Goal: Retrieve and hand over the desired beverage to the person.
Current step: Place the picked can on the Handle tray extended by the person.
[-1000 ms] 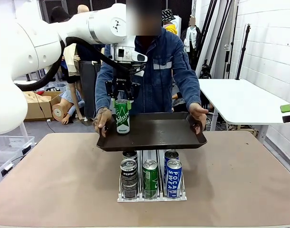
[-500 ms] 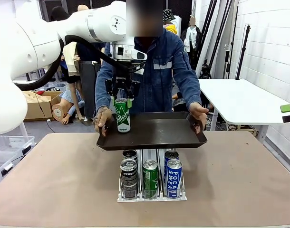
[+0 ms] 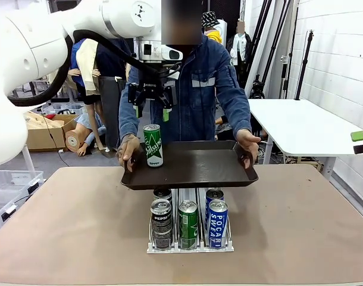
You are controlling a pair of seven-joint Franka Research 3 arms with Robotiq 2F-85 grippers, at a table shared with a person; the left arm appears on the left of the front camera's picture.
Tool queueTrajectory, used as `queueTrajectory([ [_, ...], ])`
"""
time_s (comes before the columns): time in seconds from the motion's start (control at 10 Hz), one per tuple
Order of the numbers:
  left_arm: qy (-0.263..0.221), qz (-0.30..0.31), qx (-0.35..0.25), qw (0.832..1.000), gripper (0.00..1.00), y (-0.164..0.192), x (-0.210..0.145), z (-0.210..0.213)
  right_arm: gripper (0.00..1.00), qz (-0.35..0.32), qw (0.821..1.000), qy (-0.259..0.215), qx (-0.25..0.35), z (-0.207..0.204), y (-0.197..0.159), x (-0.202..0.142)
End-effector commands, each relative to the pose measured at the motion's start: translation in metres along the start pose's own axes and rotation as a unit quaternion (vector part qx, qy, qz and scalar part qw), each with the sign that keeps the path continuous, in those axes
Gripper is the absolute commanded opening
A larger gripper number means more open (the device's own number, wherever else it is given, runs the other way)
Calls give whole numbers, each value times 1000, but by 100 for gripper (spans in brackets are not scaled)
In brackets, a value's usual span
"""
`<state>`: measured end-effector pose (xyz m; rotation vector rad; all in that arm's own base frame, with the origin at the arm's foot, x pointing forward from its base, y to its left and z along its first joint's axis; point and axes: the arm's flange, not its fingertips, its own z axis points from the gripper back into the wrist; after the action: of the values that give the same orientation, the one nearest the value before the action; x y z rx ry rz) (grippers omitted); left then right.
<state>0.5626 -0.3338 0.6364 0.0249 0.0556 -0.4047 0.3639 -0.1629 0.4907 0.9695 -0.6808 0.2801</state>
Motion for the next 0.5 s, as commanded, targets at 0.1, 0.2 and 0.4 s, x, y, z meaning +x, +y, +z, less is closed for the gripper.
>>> queueTrajectory([
  [0.1,24,9,20,999,100,0,3,13,100,-1,1000,-2,3,0,1,1],
  [0.2,-3,-1,4,1000,100,-2,-3,5,100,-1,1000,-2,3,0,1,1],
  [0.4,-3,-1,4,1000,100,-2,-3,5,100,-1,1000,-2,3,0,1,1],
])
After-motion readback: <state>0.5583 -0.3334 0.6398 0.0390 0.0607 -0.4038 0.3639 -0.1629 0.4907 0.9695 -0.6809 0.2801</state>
